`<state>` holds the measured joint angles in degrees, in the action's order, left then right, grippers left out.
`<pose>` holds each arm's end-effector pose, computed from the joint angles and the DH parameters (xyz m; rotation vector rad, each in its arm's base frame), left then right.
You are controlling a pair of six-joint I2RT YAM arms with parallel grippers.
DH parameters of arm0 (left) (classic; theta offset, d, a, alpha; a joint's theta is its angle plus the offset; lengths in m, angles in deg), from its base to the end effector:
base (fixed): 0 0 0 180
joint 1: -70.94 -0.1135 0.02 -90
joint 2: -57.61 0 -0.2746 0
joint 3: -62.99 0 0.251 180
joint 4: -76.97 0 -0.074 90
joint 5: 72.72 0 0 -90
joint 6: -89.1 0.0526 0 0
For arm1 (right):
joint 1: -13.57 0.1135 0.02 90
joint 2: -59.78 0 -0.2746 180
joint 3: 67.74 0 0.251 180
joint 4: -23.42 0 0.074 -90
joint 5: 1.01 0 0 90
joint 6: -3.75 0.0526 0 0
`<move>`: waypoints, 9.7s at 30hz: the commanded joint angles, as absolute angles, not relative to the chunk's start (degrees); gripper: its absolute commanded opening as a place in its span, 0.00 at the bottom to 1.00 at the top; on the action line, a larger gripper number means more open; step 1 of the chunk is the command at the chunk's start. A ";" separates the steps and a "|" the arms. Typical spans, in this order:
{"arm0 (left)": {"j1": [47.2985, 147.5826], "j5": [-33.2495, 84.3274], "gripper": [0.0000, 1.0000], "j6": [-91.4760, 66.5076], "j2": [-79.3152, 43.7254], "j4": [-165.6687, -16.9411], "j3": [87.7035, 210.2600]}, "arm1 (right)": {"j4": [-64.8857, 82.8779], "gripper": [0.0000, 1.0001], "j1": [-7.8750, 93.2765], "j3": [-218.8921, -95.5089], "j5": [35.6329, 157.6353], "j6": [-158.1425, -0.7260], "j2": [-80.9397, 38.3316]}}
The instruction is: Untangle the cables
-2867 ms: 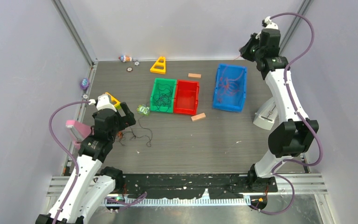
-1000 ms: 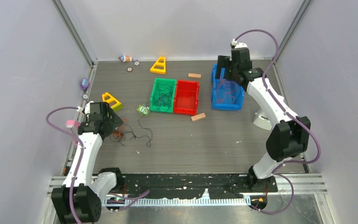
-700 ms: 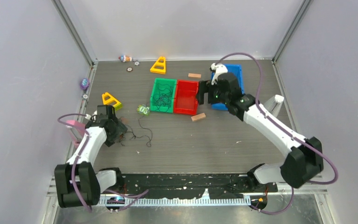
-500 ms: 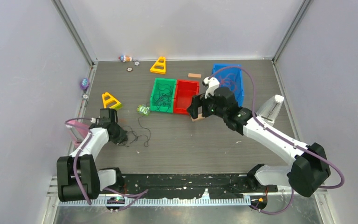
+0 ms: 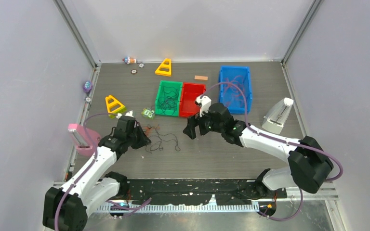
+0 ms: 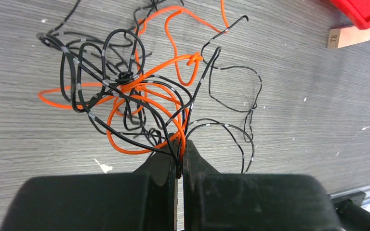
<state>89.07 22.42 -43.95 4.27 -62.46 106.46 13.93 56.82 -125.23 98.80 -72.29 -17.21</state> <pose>0.1732 -0.0617 0.1933 -0.5068 2.4831 -0.5616 0.2159 0.2154 0.2363 -0.6526 2.0649 0.7730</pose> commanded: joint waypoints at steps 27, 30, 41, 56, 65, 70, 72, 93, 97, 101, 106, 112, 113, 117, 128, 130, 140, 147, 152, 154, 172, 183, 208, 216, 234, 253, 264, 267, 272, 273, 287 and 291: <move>89.44 15.99 0.02 -37.04 8.10 -57.67 109.65 | 10.42 0.50 75.58 -147.72 78.66 -87.89 -52.43; 89.44 12.39 0.02 -37.05 8.04 -56.07 110.44 | 12.38 0.10 75.51 -144.26 76.44 -85.65 -49.98; 84.16 2.63 0.05 -43.26 10.38 -53.09 107.87 | 11.13 0.05 66.53 -124.49 68.23 -69.74 -24.00; 79.15 -0.78 0.18 -47.89 11.08 -51.43 104.96 | -3.62 0.06 56.06 -131.83 59.52 -71.66 7.04; 74.45 -1.90 0.08 -52.25 11.47 -50.55 101.77 | -8.72 0.05 54.46 -146.38 51.02 -78.42 13.45; 67.60 -2.14 0.00 -53.34 15.44 -50.01 99.68 | -10.49 0.05 51.58 -151.76 41.17 -81.96 15.11; 66.28 -2.42 0.00 -53.19 17.23 -50.08 99.77 | -10.51 0.05 50.37 -152.97 40.14 -83.64 16.24; 100.60 30.13 1.00 -25.10 18.98 -96.69 99.83 | -14.40 0.05 49.97 -164.18 89.95 -81.88 10.11; 109.49 23.71 0.99 -16.32 13.43 -106.43 101.00 | -14.41 0.05 49.96 -164.85 93.69 -80.29 9.57; 114.27 19.24 0.99 -8.95 4.92 -113.05 104.81 | -14.35 0.05 49.97 -165.33 97.11 -78.43 9.34; 116.80 18.34 1.00 -3.36 -5.40 -118.82 110.96 | -14.42 0.05 50.03 -167.12 100.34 -76.81 8.80; 119.82 27.57 0.98 -1.93 -12.45 -126.79 114.30 | -14.79 0.05 49.97 -168.75 100.32 -76.08 8.34; 120.08 27.57 0.97 -2.34 -12.64 -128.11 113.84 | -14.90 0.05 49.98 -168.93 99.97 -76.06 8.22; 120.12 27.64 0.97 -3.50 -11.53 -132.85 110.60 | -15.27 0.05 49.98 -169.44 98.74 -76.27 8.10; 120.45 39.16 0.98 -3.64 -15.48 -131.83 114.53 | -14.08 0.05 49.96 -168.89 100.11 -76.21 7.59; 121.21 39.87 0.98 -3.72 -17.17 -131.78 116.18 | -13.93 0.05 49.96 -168.92 100.07 -76.14 7.53; 124.32 32.49 0.74 -3.50 -24.84 -123.09 122.30 | -13.04 0.05 49.94 -169.26 99.27 -76.01 8.38; 124.43 32.95 0.48 -7.79 -29.27 -122.71 122.09 | -13.22 0.05 49.96 -173.30 94.62 -78.45 9.07; 125.38 33.85 0.44 -9.93 -33.31 -122.89 122.93 | -13.25 0.05 49.96 -178.01 90.58 -79.94 8.50; 126.04 33.72 0.33 -9.95 -34.79 -122.13 123.78 | -13.24 0.05 49.96 -179.48 89.60 -80.32 8.14; 125.34 17.91 0.00 -14.03 -18.97 -117.12 109.37 | -15.43 0.05 49.99 -188.15 69.92 -84.22 4.33; 117.22 11.43 0.00 -17.42 0.80 -95.79 108.38 | -11.72 0.05 49.94 -172.92 71.91 -80.75 0.95; 109.64 4.58 0.10 -19.47 10.06 -86.74 108.23 | -4.87 0.05 49.93 -164.76 72.59 -79.07 -19.64; 109.59 4.31 0.11 -19.19 8.08 -88.86 107.99 | -5.53 0.05 50.00 -164.79 71.61 -78.82 -27.91; 109.56 4.20 0.12 -17.82 4.20 -91.93 107.85 | -8.96 0.05 51.40 -167.55 69.90 -77.55 -46.24; 109.53 11.48 0.28 -13.44 -7.24 -109.88 106.47 | -14.19 0.44 51.87 -179.45 68.44 -80.35 -56.77; 109.91 30.97 0.51 -12.30 -14.00 -117.56 106.17 | -10.54 0.68 51.87 -155.19 73.37 -80.09 -29.05; 110.84 33.87 0.56 -11.45 -15.85 -117.85 107.26 | -9.40 0.70 51.82 -146.06 77.08 -79.15 -21.79; 112.16 36.37 0.57 -10.95 -20.08 -114.16 111.17 | -10.46 0.69 51.81 -135.26 81.83 -74.43 -11.80; 112.47 36.56 0.57 -10.81 -20.83 -113.24 112.13 | -10.52 0.68 51.81 -133.94 82.63 -73.66 -10.81; 113.04 36.21 0.57 -10.06 -25.24 -107.61 116.30 | -6.02 0.40 51.72 -124.23 91.54 -65.13 -9.91; 113.04 35.96 0.57 -9.96 -26.59 -105.61 117.76 | -7.74 0.23 51.71 -124.39 92.49 -64.71 -10.60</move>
